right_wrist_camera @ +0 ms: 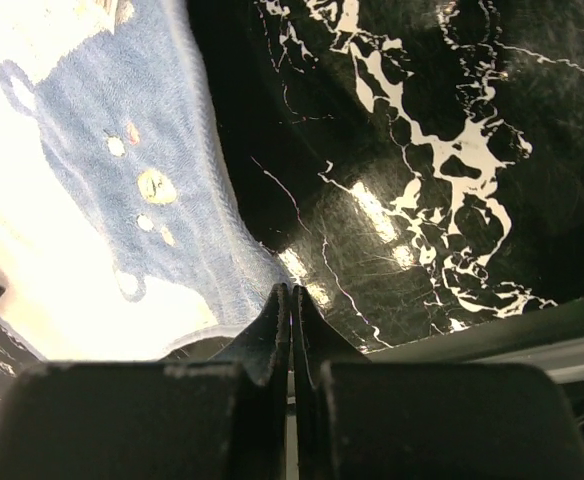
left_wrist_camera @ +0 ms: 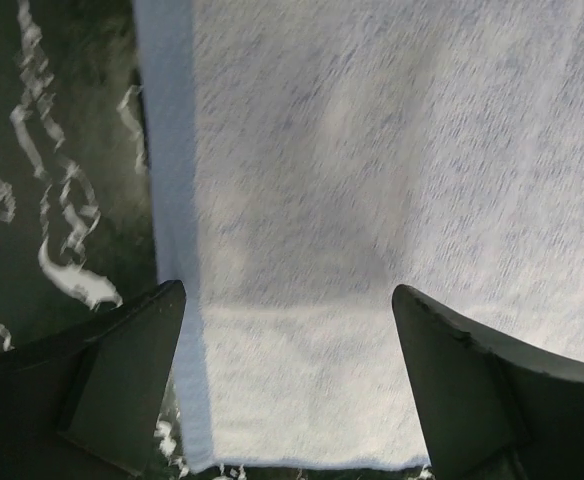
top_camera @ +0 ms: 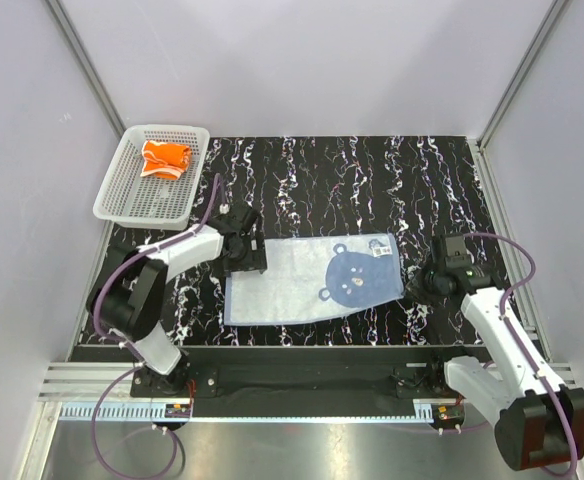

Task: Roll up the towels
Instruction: Flatten the towel

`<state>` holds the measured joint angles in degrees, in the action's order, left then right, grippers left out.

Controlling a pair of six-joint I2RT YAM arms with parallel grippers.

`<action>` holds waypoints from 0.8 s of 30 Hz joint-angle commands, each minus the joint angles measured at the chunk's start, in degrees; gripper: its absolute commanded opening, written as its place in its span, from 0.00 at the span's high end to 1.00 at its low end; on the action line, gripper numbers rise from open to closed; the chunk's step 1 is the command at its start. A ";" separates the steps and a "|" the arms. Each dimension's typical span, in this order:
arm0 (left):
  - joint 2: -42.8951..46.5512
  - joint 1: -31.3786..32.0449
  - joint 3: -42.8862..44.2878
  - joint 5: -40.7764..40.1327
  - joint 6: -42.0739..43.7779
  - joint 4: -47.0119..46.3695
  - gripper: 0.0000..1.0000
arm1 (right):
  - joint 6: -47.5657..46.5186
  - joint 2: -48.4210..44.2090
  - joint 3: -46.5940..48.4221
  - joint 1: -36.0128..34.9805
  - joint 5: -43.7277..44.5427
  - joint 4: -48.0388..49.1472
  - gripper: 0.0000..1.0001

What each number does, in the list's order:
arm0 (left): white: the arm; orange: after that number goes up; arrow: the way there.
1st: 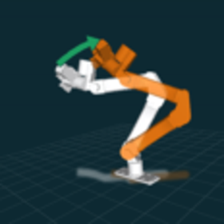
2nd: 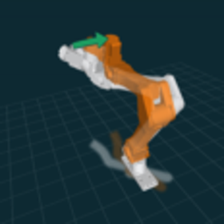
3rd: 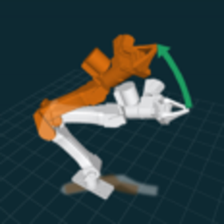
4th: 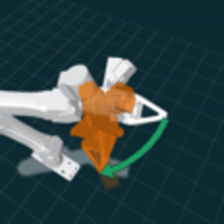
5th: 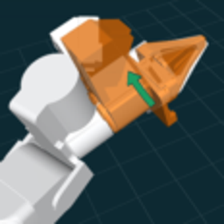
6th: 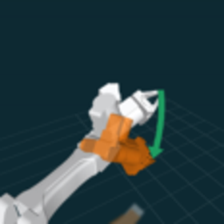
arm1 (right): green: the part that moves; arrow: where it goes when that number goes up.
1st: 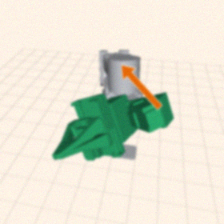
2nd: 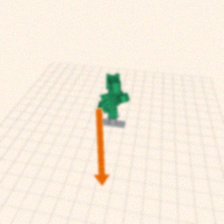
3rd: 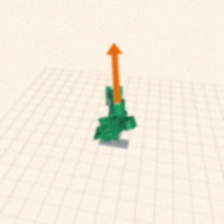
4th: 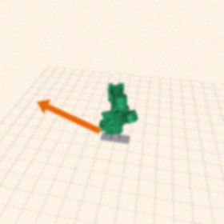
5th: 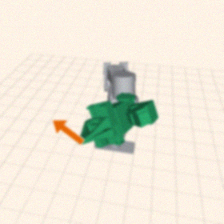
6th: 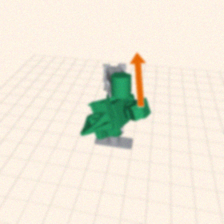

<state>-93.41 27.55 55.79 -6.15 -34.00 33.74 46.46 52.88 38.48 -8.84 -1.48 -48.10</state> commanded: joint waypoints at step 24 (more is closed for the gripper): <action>2.95 -8.04 14.17 -0.51 4.55 5.54 0.08 | 0.39 2.40 3.36 -0.12 -0.11 0.11 1.00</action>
<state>-100.36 19.77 69.32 -2.98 -30.63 36.07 47.40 55.57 39.86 -8.84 -1.19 -48.90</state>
